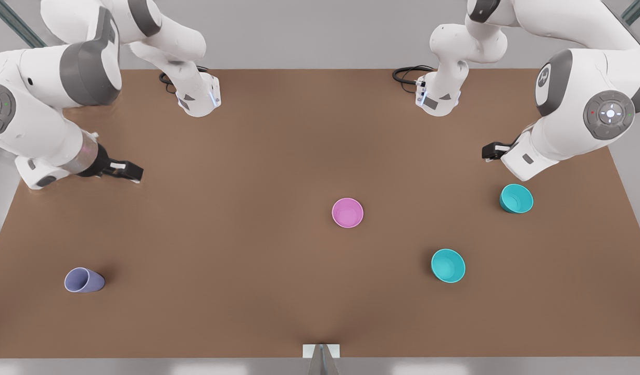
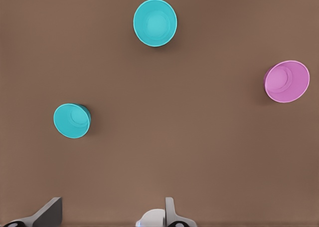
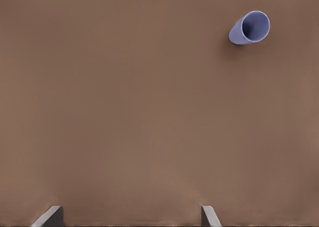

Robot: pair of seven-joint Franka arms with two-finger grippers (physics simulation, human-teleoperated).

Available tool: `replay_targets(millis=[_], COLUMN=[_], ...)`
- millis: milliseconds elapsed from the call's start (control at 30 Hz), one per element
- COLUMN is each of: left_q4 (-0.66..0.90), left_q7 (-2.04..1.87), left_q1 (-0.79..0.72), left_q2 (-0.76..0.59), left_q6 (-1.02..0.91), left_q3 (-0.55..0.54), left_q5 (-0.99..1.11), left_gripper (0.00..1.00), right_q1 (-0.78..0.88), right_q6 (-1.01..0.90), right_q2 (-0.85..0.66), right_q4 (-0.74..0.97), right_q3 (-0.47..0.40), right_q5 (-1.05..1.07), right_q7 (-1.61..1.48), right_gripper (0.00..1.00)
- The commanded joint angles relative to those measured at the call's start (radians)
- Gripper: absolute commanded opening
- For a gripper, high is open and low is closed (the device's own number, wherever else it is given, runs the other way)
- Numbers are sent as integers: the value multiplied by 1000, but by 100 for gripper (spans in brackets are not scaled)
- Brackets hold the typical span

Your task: Stack the blue bowl on the pink bowl

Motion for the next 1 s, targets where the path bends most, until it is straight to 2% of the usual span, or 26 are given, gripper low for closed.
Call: replay_targets(millis=[0, 100, 367, 400, 433, 500, 567, 667, 733, 833, 967], left_q4=[0, 0, -3, -79, -237, -357, -405, -565, -607, -627, -736], left_q7=[0, 0, -12, 3, 24, 227, 329, 644, 846, 974, 1080], left_q1=[1, 1, 3, 6, 4, 24, 95, 191, 282, 297, 320], left_q2=[-1, -1, 21, 47, 36, 61, 79, 82, 180, 234, 252], left_q6=[-3, -3, 4, 116, 294, 473, 555, 780, 894, 980, 1070], left_q3=[0, 0, 8, 103, 183, 350, 355, 362, 362, 362, 362], left_q5=[0, 0, 8, -3, -9, -118, -121, -129, -317, -337, -351], left_gripper=[100, 100, 100, 100, 100, 100, 100, 100, 100, 100, 100], right_q1=[13, 26, 23, 23, 21, 19, 19, 15, 13, 12, 12], right_q6=[-258, -71, -79, -79, -79, -79, -79, -79, -79, -76, -76], right_q2=[-91, -201, -146, -146, -146, -144, -144, -135, -135, -132, -124], right_q4=[-81, -265, -250, -250, -250, -250, -253, -256, -259, -259, -258], right_q3=[-15, -55, -61, -61, -61, -61, -61, -61, -61, -61, -61], right_q5=[-77, -65, -37, -37, -37, -37, -37, -29, -23, -17, -16], right_q7=[-220, -221, -221, -221, -221, -223, -221, -223, -224, -227, -227], right_gripper=[100, 100, 100, 100, 100, 100, 100, 100, 100, 100, 100])
